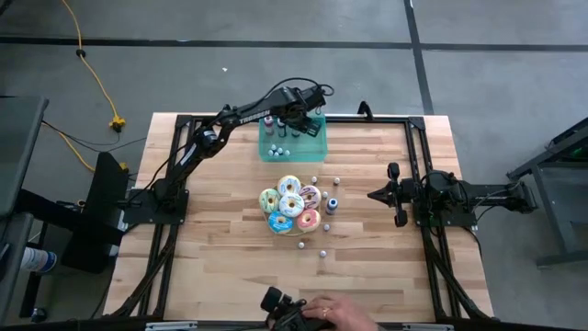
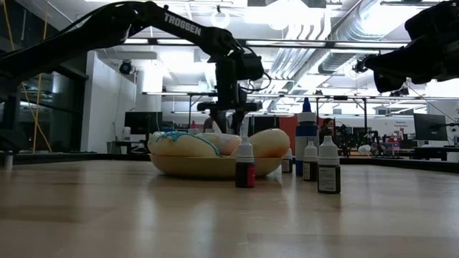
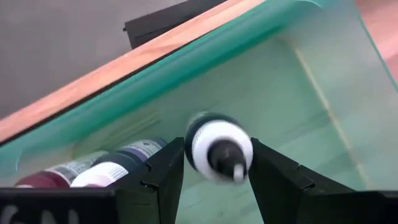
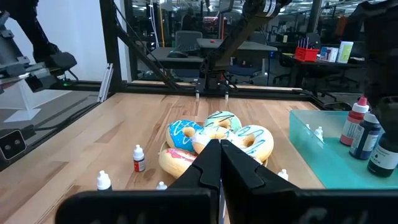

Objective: Pick & Place food coloring
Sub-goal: Put the large black food coloring bottle into the green container, then put the large blue food coloring bottle into the green container

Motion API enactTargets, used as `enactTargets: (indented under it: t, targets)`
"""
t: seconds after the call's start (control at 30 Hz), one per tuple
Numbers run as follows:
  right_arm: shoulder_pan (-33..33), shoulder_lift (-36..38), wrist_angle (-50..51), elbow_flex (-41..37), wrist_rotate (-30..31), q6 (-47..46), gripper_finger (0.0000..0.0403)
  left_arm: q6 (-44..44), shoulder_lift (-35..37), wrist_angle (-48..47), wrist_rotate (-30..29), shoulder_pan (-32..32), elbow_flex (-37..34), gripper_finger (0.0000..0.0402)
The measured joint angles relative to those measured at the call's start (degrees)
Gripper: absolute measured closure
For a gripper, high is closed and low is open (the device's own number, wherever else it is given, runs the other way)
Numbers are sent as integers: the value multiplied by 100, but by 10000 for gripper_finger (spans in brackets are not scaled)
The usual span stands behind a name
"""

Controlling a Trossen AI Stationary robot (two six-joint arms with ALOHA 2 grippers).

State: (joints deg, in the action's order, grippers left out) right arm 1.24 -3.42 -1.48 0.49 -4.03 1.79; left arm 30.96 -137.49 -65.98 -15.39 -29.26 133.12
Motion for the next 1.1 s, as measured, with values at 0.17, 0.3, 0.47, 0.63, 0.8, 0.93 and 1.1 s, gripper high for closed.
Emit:
enactTargets:
  t: [0.17,0.3,0.47,0.63,0.8,0.93,1.1]
  targets:
    - [-1,0,0,0,0,-1,402,-425,186,24,-32,0,4,238]
    - [0,0,-4,0,46,-1,402,-730,342,37,-110,0,7,238]
    - [-1,0,-4,2,48,-23,402,-1062,603,57,-139,13,7,219]
    - [-1,1,-4,2,52,-23,402,-1387,889,228,-347,125,9,167]
    - [1,0,-4,2,57,-23,402,-1585,1240,362,-430,266,13,111]
    - [-1,0,-4,0,59,-23,402,-1766,1582,340,-361,405,13,86]
    - [-1,0,-4,0,59,-23,402,-1766,2106,174,-214,658,13,81]
